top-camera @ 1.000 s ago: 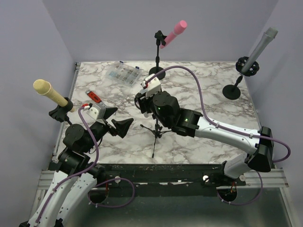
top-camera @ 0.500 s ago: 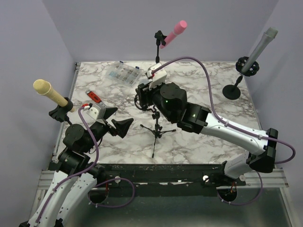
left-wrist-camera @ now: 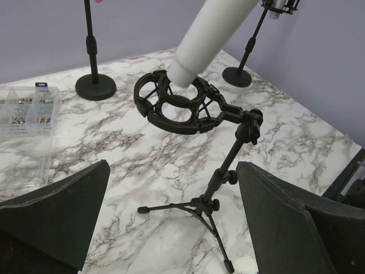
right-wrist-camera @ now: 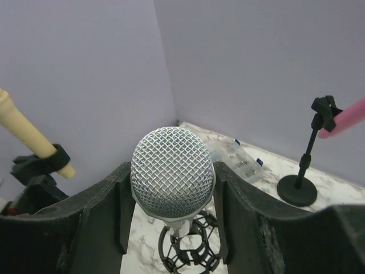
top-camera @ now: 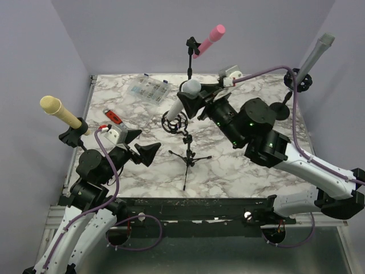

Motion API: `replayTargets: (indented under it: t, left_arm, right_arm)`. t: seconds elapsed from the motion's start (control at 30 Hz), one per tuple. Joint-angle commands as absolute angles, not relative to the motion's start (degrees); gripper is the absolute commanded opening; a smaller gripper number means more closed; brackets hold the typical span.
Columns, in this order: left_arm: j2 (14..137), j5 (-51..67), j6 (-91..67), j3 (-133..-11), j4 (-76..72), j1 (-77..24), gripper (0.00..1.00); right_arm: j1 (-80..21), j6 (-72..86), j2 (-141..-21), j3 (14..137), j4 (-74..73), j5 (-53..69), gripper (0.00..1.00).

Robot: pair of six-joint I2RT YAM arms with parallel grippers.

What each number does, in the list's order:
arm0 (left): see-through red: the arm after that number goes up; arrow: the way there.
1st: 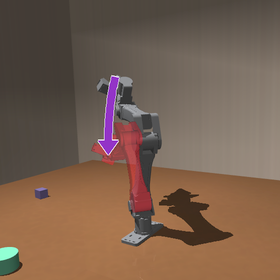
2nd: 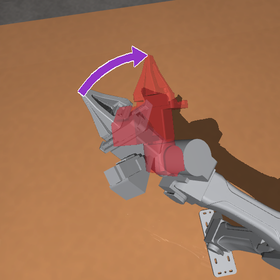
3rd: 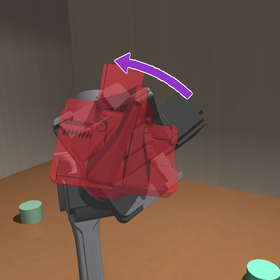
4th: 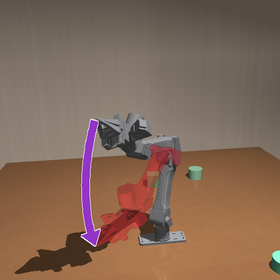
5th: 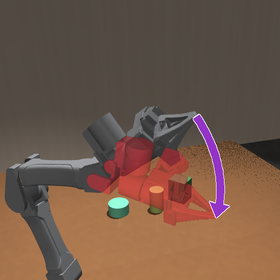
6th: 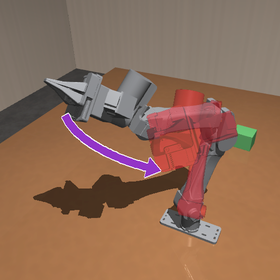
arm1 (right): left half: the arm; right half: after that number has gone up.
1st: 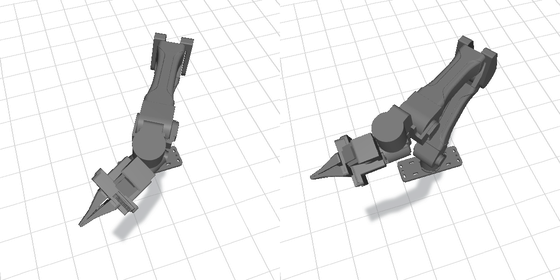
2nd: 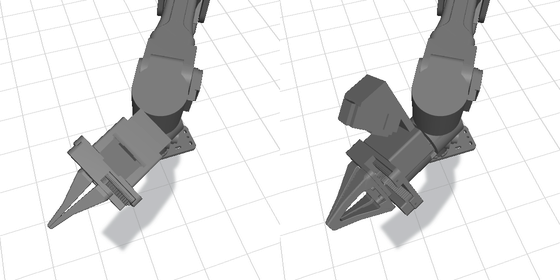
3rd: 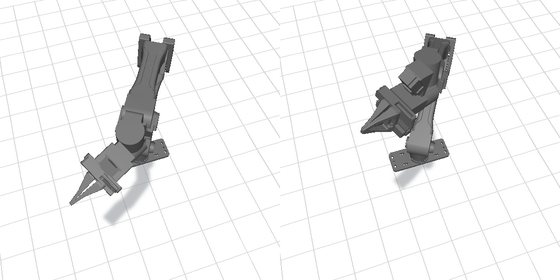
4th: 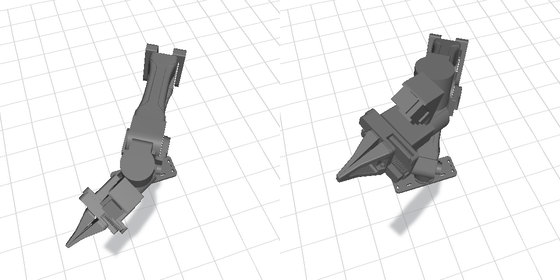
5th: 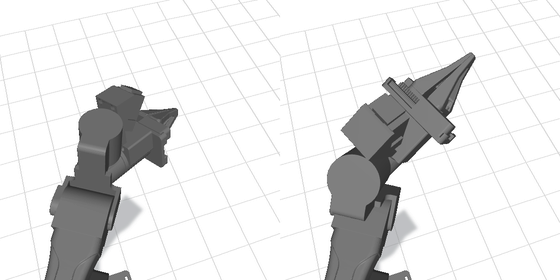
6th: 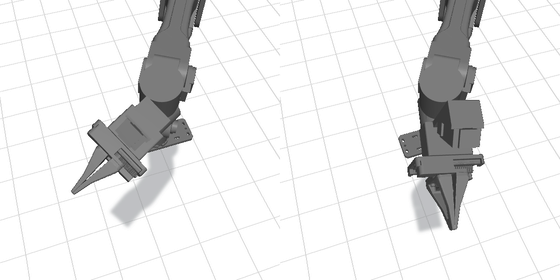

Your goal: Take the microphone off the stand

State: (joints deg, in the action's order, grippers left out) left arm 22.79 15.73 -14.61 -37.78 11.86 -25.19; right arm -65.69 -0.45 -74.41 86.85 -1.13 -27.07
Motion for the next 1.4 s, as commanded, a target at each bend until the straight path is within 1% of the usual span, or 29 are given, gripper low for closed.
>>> replayTargets:
  t: [0.0, 0.2, 0.3, 0.37, 0.47, 0.57, 0.63, 0.67, 0.7, 0.73, 0.8, 0.83, 0.9, 0.93, 1.03, 1.2, 1.3, 1.37]
  left_arm:
    - [23.4, 17.1, -14.9, -37.6, 11.0, -24.9, 0.99]
    - [23.5, 17.1, -14.9, -37.5, 10.9, -24.9, 0.99]
    - [23.6, 17.0, -14.9, -37.5, 10.9, -24.9, 0.99]
    - [23.6, 17.0, -14.9, -37.5, 11.0, -24.9, 0.99]
    - [23.5, 17.0, -14.9, -37.6, 11.0, -24.9, 0.99]
    - [23.5, 17.0, -14.9, -37.5, 10.9, -24.9, 0.99]
    - [23.6, 17.1, -15.0, -37.6, 10.8, -24.9, 0.99]
    - [23.8, 17.3, -15.0, -37.5, 10.8, -24.9, 0.99]
    - [23.9, 17.4, -15.1, -37.5, 10.7, -24.9, 0.99]
    - [24.0, 17.6, -15.2, -37.5, 10.7, -24.9, 0.99]
    - [24.2, 17.9, -15.2, -37.6, 10.7, -24.9, 0.99]
    - [24.3, 17.9, -15.2, -37.6, 10.6, -24.9, 0.99]
    - [24.3, 17.8, -15.2, -37.6, 10.7, -24.9, 0.99]
    - [24.3, 17.7, -15.2, -37.5, 10.8, -24.9, 0.99]
    - [24.3, 17.5, -15.2, -37.5, 10.8, -24.9, 0.99]
    - [24.4, 17.8, -15.3, -37.5, 10.5, -24.9, 0.99]
    - [24.8, 18.0, -15.4, -37.4, 10.7, -24.9, 0.99]
    - [24.8, 17.9, -15.4, -37.4, 10.7, -24.9, 0.99]
  right_arm:
    - [-66.3, -1.6, -70.1, 83.4, 8.1, -23.8, 0.01]
    - [-66.3, -2.4, -63.8, 76.9, 17.2, -22.0, 0.01]
    - [-66.3, -4.4, -61.2, 74.2, 20.8, -24.9, 0.01]
    - [-66.3, -7.0, -60.2, 73.0, 22.1, -28.8, 0.01]
    - [-66.3, -13.7, -60.8, 73.3, 22.5, -42.8, 0.01]
    - [-65.4, -26.3, -65.8, 74.6, 24.3, -58.8, 0.01]
    - [-62.7, -31.7, -69.5, 74.9, 25.4, -65.5, 0.01]
    - [-60.2, -32.3, -70.8, 74.6, 25.2, -66.7, 0.01]
    - [-57.9, -31.0, -71.9, 74.8, 22.8, -67.5, 0.01]
    - [-54.8, -27.4, -73.4, 76.0, 15.5, -67.7, 0.01]
    - [-48.3, -14.2, -77.4, 82.4, -5.4, -64.6, 0.01]
    - [-45.3, -6.2, -79.9, 86.1, -16.3, -60.6, 0.01]
    - [-38.6, 3.1, -84.9, 92.0, -29.7, -52.0, 0.01]
    - [-36.8, 5.8, -87.3, 94.3, -33.8, -49.0, 0.01]
    - [-32.4, 8.8, -94.9, 98.7, -43.9, -44.5, 0.01]
    - [-28.6, 8.3, -105.7, 101.6, -52.5, -42.1, 0.01]
    - [-27.5, 11.0, -109.5, 102.9, -56.3, -39.4, 0.01]
    - [-27.4, 12.7, -109.3, 101.4, -56.6, -36.4, 0.01]
